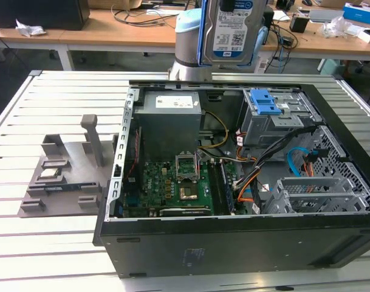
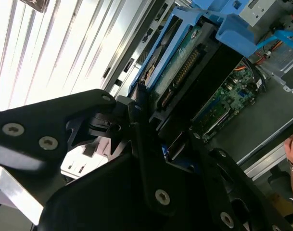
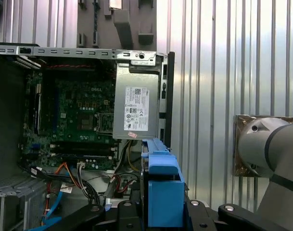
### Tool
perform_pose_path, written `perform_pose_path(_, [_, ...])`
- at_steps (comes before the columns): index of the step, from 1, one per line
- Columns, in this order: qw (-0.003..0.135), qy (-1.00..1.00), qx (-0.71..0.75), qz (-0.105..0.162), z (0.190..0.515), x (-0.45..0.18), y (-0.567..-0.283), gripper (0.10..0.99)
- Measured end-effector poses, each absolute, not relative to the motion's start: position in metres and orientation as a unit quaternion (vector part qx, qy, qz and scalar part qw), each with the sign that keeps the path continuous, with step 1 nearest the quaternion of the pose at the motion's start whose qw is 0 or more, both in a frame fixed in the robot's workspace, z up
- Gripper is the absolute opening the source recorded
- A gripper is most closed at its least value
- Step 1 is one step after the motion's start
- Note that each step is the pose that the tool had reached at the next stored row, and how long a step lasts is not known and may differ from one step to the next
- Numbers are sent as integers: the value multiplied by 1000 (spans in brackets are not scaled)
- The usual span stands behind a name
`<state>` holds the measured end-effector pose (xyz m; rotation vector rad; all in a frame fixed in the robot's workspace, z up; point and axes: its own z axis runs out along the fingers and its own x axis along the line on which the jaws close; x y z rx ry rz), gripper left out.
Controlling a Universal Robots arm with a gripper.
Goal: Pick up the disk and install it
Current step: 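Pick up the disk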
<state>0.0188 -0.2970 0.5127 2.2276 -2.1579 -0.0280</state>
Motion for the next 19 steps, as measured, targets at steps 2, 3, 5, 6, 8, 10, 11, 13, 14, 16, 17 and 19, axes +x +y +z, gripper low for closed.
perform_pose_path(2, [20, -696, 718, -9, 513, 24, -297, 369])
perform_pose_path(3, [20, -696, 718, -9, 513, 26, -297, 369])
perform_pose_path(5, [20, -696, 718, -9, 513, 32, -297, 369])
perform_pose_path(6, [20, -696, 718, -9, 513, 34, -297, 369])
perform_pose_path(8, [20, -696, 718, -9, 513, 37, -297, 369])
perform_pose_path(10, [20, -696, 718, -9, 513, 37, -297, 369])
perform_pose_path(11, [20, -696, 718, -9, 513, 37, -297, 369])
perform_pose_path(13, [20, -696, 718, -9, 513, 38, -298, 369])
perform_pose_path(14, [20, -696, 718, -9, 513, 38, -301, 369])
perform_pose_path(16, [19, -696, 718, -10, 513, 38, -312, 369])
perform_pose_path(17, [17, -696, 718, -12, 513, 38, -318, 369])
perform_pose_path(19, [11, -695, 718, -18, 513, 38, -328, 369])
